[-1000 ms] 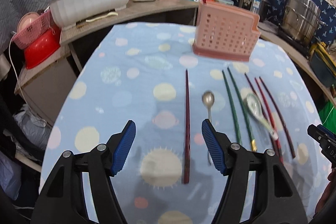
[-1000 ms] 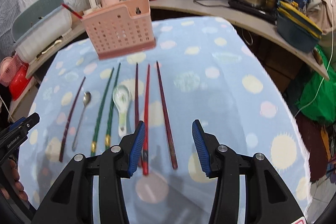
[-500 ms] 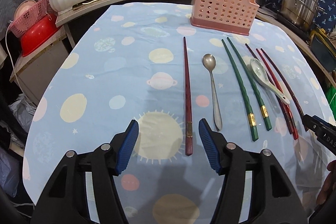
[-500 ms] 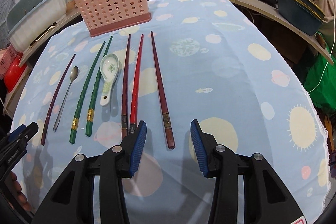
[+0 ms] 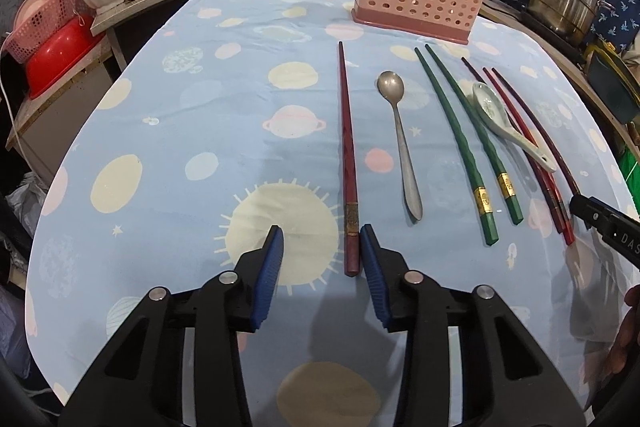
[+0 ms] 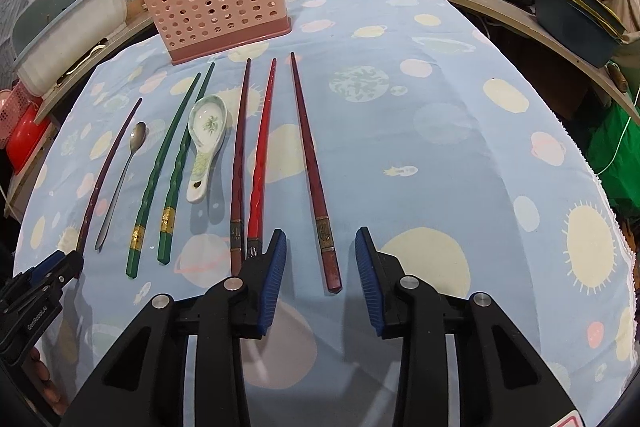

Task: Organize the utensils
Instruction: 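Lower the left tool onto the dark maroon chopstick and close it, then grasp a red chopstick with the right tool while the left tool lifts the maroon chopstick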

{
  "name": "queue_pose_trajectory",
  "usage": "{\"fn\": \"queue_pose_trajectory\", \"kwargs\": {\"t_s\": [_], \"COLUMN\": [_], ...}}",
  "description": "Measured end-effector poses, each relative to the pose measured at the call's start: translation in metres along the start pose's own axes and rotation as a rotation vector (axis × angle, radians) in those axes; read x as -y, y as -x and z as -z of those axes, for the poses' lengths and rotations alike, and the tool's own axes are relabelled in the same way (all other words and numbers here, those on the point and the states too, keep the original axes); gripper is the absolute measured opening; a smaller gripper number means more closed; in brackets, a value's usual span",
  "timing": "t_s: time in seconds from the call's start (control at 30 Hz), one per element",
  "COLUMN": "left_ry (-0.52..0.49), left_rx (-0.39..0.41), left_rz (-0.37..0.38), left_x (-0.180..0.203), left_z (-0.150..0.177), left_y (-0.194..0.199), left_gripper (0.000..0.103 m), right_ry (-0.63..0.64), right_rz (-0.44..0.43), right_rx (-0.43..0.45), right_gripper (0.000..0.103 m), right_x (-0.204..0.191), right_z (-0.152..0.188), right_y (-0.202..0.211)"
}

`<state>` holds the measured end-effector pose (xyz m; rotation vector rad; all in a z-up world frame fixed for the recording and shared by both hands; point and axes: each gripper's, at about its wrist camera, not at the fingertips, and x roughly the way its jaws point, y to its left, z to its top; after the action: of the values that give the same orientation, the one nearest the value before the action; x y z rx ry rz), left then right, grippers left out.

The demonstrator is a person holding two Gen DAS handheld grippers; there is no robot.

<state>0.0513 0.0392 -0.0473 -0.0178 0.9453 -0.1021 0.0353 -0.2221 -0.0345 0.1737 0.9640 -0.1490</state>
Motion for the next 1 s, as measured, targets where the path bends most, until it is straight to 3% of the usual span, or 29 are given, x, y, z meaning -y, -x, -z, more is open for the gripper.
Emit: {"fn": "queue_pose_trajectory", "kwargs": {"t_s": [0.1,0.43,0.57,1.0], "left_ry": [-0.006,-0.039,-0.03,-0.018], "left_rx": [0.002,0.001,-0.002,0.015], "left_rz": [0.0,0.013,0.023,0.05], "left_x": [0.002,0.008,0.007,0.002], "left_z": [-0.001,-0.002,-0.002,-0.013], "left_y": [-0.001,-0.002,-0.001,0.025], "left_gripper": [0.033,0.007,0.007,0.007], "right_ry": [0.004,0.01,0.006,0.005], "right_rz": [0.0,-0.007,-0.016,-0.048], "right_rx": [0.002,0.004,0.001,0.004], "right_gripper": [0.031,0.014,0.009,0.007], "right_x": [-0.001,0.0,0.001,0.0], "right_z": [-0.002,-0.003,-0.002,0.003], "right_y": [-0.002,-0.005,-0.005,0.015]}}
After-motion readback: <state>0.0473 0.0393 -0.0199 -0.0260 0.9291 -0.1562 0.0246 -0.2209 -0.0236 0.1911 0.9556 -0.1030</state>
